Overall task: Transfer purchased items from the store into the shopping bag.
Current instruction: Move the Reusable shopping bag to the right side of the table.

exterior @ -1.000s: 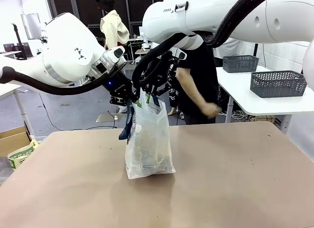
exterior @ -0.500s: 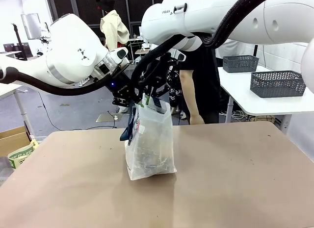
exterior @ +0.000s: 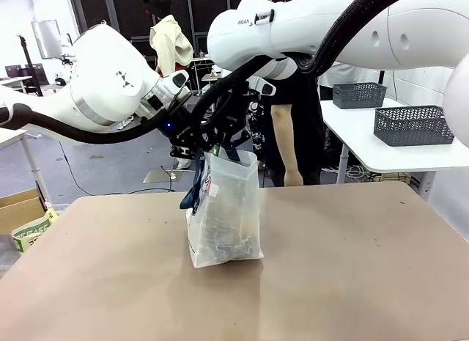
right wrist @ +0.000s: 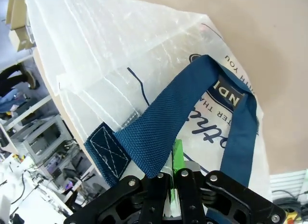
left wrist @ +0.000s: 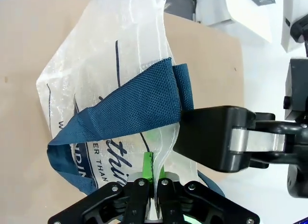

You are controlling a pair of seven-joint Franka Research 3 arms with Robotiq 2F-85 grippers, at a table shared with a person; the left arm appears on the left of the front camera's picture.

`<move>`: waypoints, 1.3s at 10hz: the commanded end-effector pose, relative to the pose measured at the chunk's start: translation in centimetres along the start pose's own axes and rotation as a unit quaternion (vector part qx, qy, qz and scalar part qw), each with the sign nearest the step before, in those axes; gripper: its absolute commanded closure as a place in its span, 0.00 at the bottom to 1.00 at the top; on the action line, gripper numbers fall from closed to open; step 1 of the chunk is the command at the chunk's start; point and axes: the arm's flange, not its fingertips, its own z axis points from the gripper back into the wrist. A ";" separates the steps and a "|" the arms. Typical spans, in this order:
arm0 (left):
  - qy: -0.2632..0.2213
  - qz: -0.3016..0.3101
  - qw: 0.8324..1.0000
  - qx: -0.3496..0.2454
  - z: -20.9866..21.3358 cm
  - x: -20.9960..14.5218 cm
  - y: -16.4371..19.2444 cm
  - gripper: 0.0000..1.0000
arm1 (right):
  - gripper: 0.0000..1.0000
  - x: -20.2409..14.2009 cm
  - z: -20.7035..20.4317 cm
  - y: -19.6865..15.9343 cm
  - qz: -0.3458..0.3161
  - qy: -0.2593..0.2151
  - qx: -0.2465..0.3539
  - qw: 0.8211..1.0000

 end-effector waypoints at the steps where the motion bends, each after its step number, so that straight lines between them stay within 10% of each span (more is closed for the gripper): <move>1: -0.002 -0.009 1.000 0.006 0.2 -0.2 -0.3 1.00 | 1.00 0.0 0.1 -0.2 -0.001 0.000 -0.001 1.000; 13: -0.031 -0.074 0.996 -0.023 -0.9 0.7 1.8 1.00 | 1.00 -0.9 1.9 1.9 -0.072 -0.012 -0.045 0.996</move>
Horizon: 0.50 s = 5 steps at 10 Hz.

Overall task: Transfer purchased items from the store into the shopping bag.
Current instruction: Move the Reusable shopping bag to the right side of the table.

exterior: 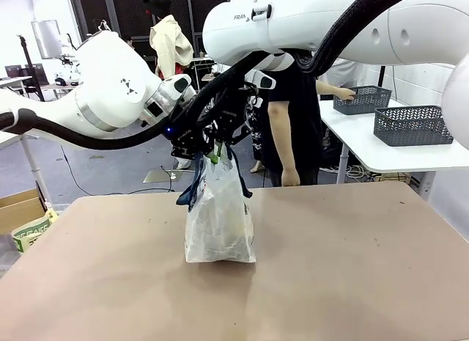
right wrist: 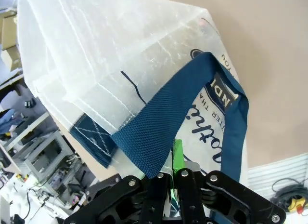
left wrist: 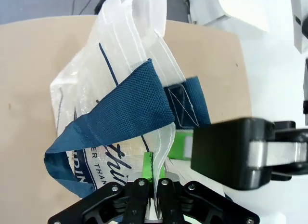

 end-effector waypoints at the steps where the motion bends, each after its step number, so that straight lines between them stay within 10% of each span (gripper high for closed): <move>1: -0.008 -0.002 0.999 -0.034 -0.3 0.1 1.5 1.00 | 1.00 -0.1 0.7 1.7 -0.029 0.003 -0.017 0.999; 5: -0.001 0.002 1.000 -0.006 -0.1 0.2 0.5 1.00 | 1.00 0.2 -0.7 0.4 -0.023 0.008 -0.016 1.000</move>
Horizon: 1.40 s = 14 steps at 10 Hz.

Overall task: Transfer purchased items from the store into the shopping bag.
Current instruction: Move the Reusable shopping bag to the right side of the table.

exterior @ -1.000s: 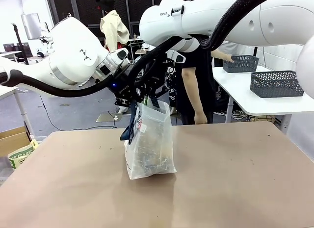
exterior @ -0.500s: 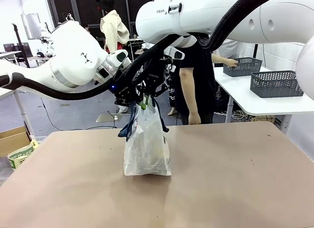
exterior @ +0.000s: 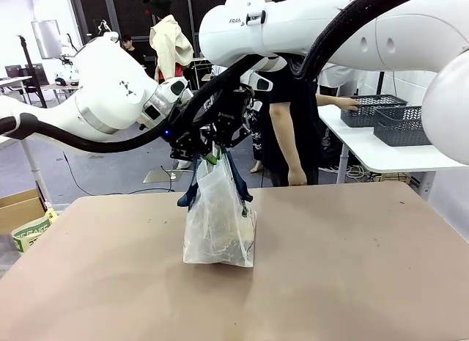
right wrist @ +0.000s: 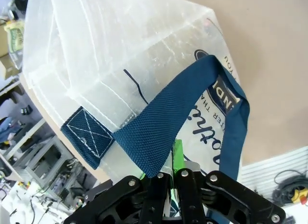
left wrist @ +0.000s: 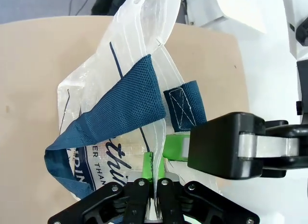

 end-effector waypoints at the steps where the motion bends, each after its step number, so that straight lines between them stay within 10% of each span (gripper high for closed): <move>1: 0.000 0.003 1.000 -0.002 0.0 0.0 0.0 1.00 | 1.00 -0.5 0.3 -0.2 0.001 -0.003 0.002 1.000; 2: -0.008 -0.005 1.000 -0.007 0.1 -0.2 0.0 1.00 | 1.00 0.0 0.0 0.0 0.000 0.000 0.000 1.000; 7: -0.010 0.009 0.998 -0.064 1.5 -0.7 0.7 0.01 | 1.00 0.0 -0.5 0.2 -0.010 0.002 -0.006 1.000; 14: 0.018 0.000 0.993 -0.116 0.5 -1.5 -0.5 0.00 | 1.00 0.1 -0.8 0.2 -0.013 0.007 -0.001 1.000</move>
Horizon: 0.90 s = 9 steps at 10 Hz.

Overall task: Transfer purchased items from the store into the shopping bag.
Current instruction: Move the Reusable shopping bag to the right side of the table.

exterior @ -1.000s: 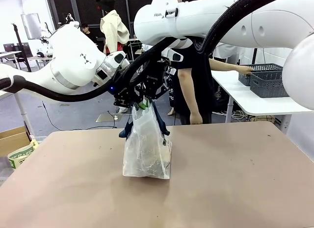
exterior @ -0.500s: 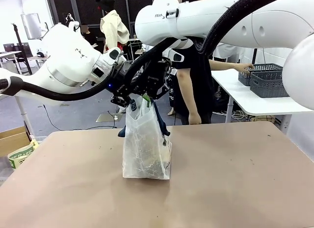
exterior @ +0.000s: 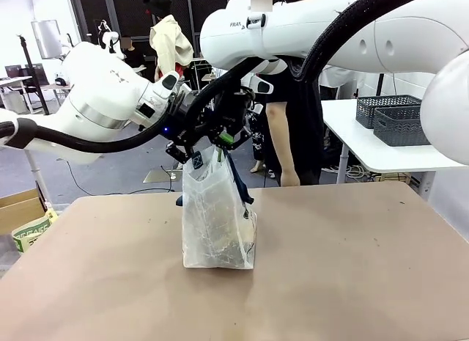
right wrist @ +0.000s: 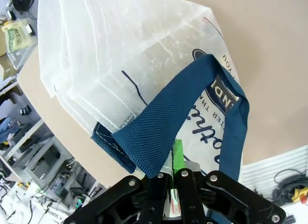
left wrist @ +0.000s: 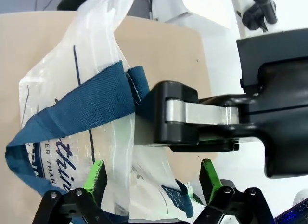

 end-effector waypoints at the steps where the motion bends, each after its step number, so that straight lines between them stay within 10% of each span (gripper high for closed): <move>1: 0.022 -0.015 0.999 -0.018 -0.8 -0.6 0.0 0.00 | 1.00 0.0 -0.3 0.4 -0.011 0.003 0.002 1.000; 9: 0.041 -0.032 0.998 0.024 -2.0 -1.0 0.1 0.00 | 1.00 0.2 -0.1 0.2 -0.009 0.010 0.007 1.000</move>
